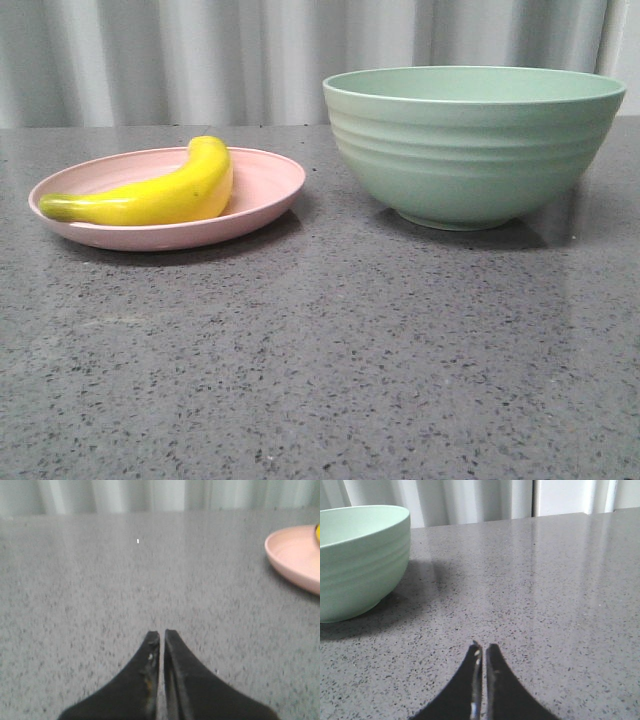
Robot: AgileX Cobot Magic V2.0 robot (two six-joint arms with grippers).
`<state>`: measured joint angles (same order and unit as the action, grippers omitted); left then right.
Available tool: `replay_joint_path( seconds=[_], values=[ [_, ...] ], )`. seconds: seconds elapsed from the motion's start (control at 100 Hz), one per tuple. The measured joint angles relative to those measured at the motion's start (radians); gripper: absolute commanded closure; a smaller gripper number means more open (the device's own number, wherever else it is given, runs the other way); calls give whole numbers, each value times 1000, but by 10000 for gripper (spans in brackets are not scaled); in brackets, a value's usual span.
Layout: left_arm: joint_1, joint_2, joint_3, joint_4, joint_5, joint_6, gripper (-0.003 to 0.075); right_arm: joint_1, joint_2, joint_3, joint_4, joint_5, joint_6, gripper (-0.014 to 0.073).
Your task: Transfer banana from pink plate to green bowl
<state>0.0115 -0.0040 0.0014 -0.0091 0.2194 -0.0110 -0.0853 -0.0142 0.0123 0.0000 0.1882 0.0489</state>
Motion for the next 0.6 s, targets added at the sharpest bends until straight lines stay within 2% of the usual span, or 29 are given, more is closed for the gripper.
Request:
replay_joint_path(
  seconds=[0.2,0.6],
  values=[
    [0,0,0,0,-65,0,738,0,0,0,67,-2,0,673],
    [0,0,0,0,-72,0,738,0,0,0,65,-2,0,673]
  ],
)
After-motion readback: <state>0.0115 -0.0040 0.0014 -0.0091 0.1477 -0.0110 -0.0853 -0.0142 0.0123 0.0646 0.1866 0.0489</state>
